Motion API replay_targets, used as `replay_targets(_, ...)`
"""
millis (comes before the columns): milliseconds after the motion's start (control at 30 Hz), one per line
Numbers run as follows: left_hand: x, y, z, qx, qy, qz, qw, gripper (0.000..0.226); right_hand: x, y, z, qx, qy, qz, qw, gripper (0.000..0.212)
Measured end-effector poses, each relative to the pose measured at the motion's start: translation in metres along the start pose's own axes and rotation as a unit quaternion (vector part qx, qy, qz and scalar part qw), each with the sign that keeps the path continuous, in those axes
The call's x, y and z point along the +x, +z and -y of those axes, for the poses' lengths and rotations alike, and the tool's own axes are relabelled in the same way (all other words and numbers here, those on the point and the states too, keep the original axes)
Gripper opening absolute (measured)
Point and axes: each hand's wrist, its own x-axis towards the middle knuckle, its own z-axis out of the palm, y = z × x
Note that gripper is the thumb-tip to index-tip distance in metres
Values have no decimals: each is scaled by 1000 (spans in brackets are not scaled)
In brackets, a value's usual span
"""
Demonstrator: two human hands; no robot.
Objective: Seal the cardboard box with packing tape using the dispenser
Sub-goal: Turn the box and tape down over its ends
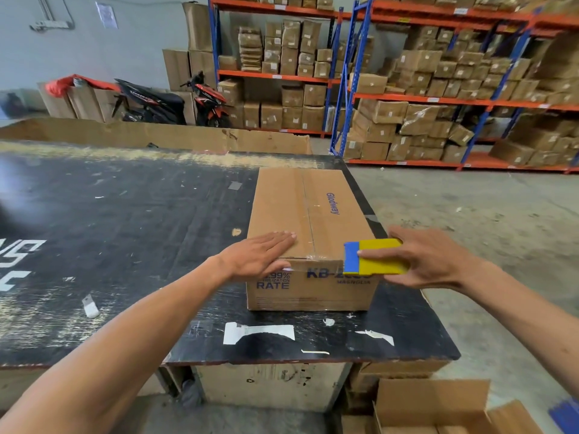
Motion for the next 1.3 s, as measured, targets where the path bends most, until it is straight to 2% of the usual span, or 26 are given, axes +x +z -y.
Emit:
replay_targets(167, 1, 2, 2, 17, 7, 2, 1000, 80, -14, 11, -23, 11, -8, -2, 1000, 55)
replay_targets(400, 7, -11, -9, 78, 19, 36, 996, 72, -11, 13, -33, 32, -17, -19, 999, 51)
replay_targets(533, 38, -11, -37, 159, 75, -29, 984, 74, -10, 15, -36, 39, -18, -25, 999, 51)
replay_targets(633, 73, -2, -60, 139, 63, -40, 988, 75, -9, 17, -39, 41, -28, -26, 998, 52)
replay_targets(767, 83, 14, -63, 112, 31, 40, 992, 89, -5, 21, -40, 41, -37, -30, 998, 53)
replay_targets(1000, 83, 17, -60, 102, 44, -19, 994, 80, -8, 26, -44, 43, -35, -30, 998, 54)
replay_targets(1133, 81, 13, -62, 69, 35, -8, 997, 81, -18, 22, -54, 41, -52, -21, 998, 55)
replay_targets(1300, 81, 14, -61, 86, 39, -2, 995, 76, -51, 21, -92, 45, -58, -27, 997, 57)
